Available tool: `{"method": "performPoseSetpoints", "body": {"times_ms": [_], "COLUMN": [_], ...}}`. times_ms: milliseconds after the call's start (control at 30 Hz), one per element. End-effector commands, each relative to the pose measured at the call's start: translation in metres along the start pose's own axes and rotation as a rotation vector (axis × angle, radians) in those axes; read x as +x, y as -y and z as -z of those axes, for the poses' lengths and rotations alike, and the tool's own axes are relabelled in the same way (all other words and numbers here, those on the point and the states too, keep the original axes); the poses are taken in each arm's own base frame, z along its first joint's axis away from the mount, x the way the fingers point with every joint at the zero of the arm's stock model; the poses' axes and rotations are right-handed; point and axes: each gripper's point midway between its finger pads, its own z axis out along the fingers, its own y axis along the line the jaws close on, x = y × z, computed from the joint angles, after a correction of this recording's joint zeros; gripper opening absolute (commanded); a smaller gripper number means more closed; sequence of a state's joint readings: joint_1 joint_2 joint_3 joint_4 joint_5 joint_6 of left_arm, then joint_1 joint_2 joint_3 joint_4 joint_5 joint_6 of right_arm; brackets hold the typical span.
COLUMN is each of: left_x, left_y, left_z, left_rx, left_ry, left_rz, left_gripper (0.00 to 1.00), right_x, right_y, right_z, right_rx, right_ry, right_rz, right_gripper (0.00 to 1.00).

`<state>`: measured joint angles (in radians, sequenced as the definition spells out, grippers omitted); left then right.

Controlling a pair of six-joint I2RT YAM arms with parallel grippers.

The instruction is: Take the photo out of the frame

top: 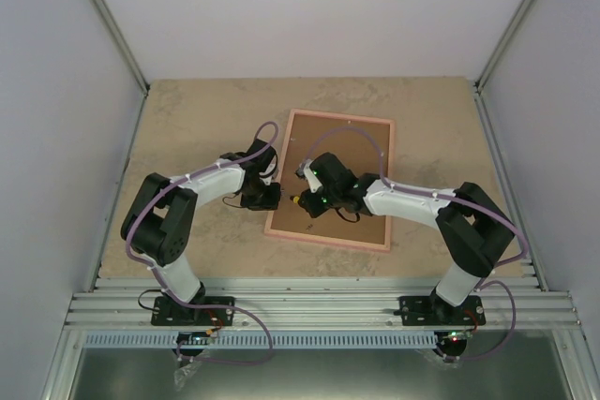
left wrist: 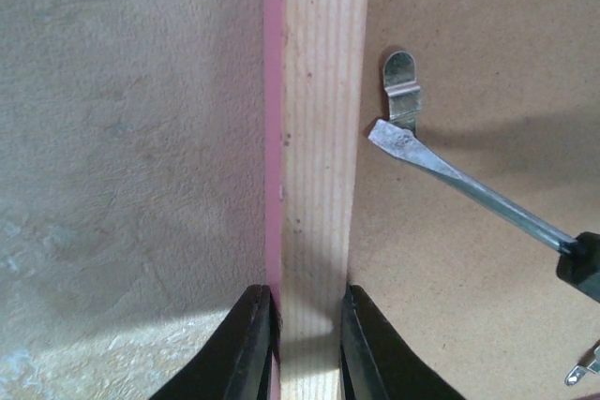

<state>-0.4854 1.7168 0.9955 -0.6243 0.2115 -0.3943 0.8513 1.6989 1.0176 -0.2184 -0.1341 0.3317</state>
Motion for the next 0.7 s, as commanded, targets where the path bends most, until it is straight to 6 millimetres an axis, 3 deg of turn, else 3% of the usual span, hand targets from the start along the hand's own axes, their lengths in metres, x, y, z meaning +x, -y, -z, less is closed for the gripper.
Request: {"method": "performPoseSetpoints", "body": {"times_ms": [0, 533, 667], "left_x": [0.003, 0.004, 0.007], "left_y": [0.000, -0.002, -0.002], "left_z": [-0.005, -0.005, -0.006], "left_rx": [0.005, 0.003, 0.006], "left_ry": [0.002, 0.005, -0.002], "left_rz": [0.028, 0.039, 0.039], "left_gripper": [0.03, 0.01, 0.01], "right_x": [0.004, 0.016, 0.005], "right_y": [0.019, 0.031, 0.024], "right_z": [-0.003, 0.005, 0.013], "right_rx": [0.098, 0.179, 0.144], "right_ry": [-0.008, -0.056, -0.007], "right_rz": [-0.042, -0.065, -0.046], "right_gripper": [0.00, 0.00, 0.00]}}
